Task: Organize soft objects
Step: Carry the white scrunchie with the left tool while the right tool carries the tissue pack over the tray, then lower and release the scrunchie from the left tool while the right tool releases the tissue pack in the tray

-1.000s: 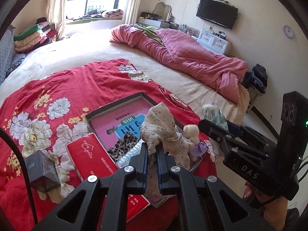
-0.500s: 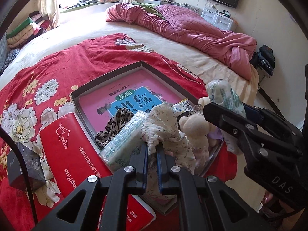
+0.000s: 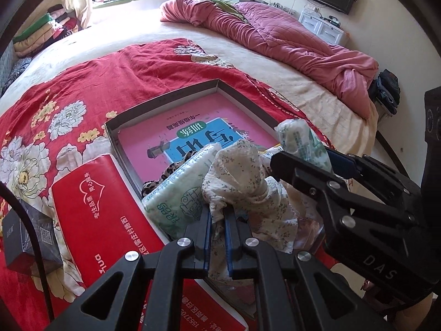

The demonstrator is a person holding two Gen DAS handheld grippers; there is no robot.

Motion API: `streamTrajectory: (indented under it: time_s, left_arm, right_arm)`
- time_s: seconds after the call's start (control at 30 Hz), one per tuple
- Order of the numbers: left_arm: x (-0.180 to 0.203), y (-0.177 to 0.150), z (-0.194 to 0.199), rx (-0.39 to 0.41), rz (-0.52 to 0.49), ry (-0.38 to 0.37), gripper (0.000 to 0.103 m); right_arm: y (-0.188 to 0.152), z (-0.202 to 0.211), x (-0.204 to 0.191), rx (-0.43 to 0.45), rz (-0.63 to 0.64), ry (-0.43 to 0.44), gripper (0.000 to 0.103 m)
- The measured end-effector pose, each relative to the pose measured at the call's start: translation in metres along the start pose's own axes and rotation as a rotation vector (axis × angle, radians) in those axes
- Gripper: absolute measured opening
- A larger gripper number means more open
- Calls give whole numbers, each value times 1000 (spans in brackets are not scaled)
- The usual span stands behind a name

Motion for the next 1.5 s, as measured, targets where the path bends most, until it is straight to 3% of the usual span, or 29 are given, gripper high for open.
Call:
streamTrajectory:
  time_s: [0.3,0.6,0.7,0.83,1.1,1.5]
  left_arm:
    - [-5,0,-3,-9,18,-2,9]
    - [-4,1,-1,-4,24,-11,9]
    - [-4,1,0,-3,22,-15,9]
    - [-2,1,1,-3,15,-11,12]
    - [-1,1,4,0,20,-16,24]
    - [0,4,11,9,27,-15,28]
  right_arm:
    - [-6,-25,3,-17,-32,58,48]
    - [-8,-23,11,2,-92,82,61]
    - [-7,-19,12,19,-99,83,72]
    - [-4,-14,12,41,-107,85,72]
    - [-2,0,15,76,-121,64,73]
    - [-5,16,25,100,-133,-8,78]
Point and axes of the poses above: each gripper's, at about its wrist camera, not at the fingertips, and z roughly against the way its jaws point, x to its right, y to its top, the point moved 3 cm from there along -z, roughly the way its jaws point, and after that the axes turned 10 degrees about z, right-handed, at the moved point
